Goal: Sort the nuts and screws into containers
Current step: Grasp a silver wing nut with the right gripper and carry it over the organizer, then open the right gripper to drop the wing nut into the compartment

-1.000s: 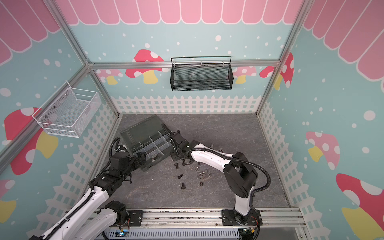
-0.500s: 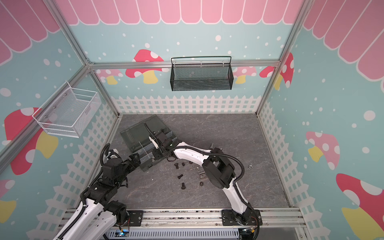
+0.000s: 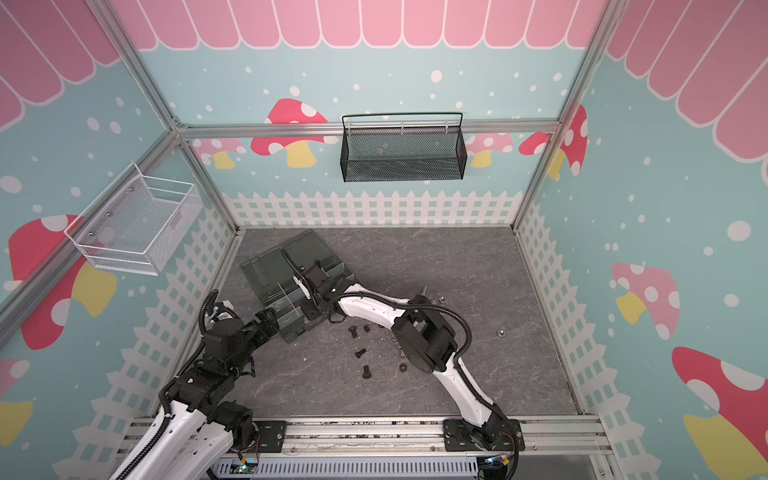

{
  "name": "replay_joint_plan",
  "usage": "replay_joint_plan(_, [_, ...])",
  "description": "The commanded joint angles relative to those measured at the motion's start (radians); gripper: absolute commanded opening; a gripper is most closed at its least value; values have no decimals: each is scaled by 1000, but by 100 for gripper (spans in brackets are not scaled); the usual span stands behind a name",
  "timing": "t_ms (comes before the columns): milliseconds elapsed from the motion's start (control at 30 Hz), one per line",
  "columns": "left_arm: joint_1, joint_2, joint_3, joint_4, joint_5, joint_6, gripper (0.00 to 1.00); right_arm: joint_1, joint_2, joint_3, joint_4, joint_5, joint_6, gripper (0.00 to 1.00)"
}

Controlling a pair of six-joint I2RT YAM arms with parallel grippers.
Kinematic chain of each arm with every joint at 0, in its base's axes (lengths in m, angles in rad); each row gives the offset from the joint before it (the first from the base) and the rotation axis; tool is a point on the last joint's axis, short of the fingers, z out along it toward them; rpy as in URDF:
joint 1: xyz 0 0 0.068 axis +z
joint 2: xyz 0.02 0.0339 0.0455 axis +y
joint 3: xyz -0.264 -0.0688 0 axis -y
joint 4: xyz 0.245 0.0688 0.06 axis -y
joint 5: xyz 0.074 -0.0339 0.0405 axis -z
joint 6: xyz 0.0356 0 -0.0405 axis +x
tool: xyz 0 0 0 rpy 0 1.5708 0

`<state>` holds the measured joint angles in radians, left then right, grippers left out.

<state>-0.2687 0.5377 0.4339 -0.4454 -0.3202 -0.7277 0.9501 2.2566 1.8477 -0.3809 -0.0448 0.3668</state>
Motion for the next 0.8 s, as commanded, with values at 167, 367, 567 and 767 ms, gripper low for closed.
replay_joint_plan(167, [6, 5, -11, -29, -22, -13, 96, 7, 45, 42, -34, 26, -2, 29])
replay_joint_plan(367, [6, 14, -6, -43, -26, -5, 96, 7, 3, 49, -51, 47, -9, 37])
replay_joint_plan(567, [6, 14, -4, -41, -23, -2, 97, 5, -99, 1, -69, 133, 6, 38])
replay_joint_plan(767, [6, 12, -3, -42, -20, -2, 98, -15, -250, -161, -86, 231, 73, 39])
